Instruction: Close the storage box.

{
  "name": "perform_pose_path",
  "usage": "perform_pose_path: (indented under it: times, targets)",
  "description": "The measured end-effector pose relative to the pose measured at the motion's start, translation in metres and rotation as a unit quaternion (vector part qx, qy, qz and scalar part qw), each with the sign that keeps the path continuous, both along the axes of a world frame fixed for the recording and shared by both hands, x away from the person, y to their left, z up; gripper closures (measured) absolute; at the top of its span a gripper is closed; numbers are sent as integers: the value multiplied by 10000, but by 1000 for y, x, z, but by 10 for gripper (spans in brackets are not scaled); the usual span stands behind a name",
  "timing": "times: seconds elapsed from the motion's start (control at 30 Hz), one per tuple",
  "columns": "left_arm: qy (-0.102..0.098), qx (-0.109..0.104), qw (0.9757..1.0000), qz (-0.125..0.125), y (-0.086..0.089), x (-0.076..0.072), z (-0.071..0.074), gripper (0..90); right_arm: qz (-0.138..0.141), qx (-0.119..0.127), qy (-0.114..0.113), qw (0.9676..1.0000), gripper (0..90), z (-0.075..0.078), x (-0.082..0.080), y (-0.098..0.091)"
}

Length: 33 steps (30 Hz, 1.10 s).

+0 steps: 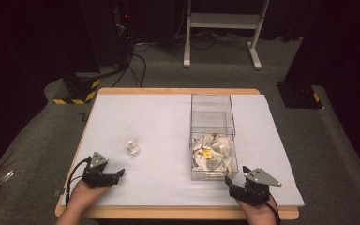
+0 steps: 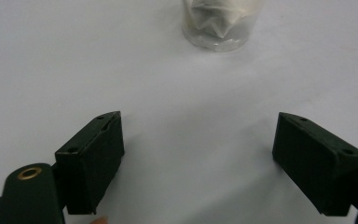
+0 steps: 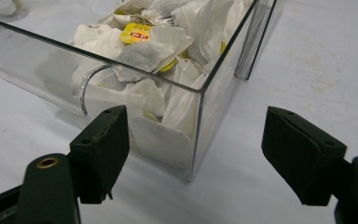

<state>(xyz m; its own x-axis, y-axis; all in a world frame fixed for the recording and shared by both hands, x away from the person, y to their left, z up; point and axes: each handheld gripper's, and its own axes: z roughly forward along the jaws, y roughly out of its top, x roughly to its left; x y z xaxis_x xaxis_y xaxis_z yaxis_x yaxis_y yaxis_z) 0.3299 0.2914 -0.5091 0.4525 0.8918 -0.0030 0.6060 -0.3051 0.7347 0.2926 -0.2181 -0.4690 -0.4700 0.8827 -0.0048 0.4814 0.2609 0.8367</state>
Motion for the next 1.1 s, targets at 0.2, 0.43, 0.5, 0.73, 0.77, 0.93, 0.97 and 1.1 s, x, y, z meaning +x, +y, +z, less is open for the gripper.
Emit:
perform_pose_path:
  times: [0.2,0.43,0.5,0.73,0.77,0.93,0.97,1.1]
  targets:
    - [-5,-7,10000,6,0,0,0,168,-87,-19,-18,10000,187,-1,1,0]
    - [-10,-8,10000,9,0,0,0,168,-63,-20,-53,10000,172,-1,2,0]
    - [-8,-8,10000,5,0,0,0,168,-52,-10,-48,10000,170,-1,2,1]
    - [-20,7,10000,2,0,0,0,168,-40,4,-50,10000,166,-2,3,0]
    - [-13,5,10000,-2,0,0,0,168,-36,-2,-59,10000,165,-2,4,0]
    - [-22,-3,10000,11,0,-1,0,170,-19,11,-56,10000,166,-1,5,1]
    - [-20,-3,10000,15,0,-1,0,170,-10,3,-67,10000,166,-1,6,2]
    - [-18,-1,10000,22,0,-1,0,173,-22,-3,-67,10000,168,-1,7,2]
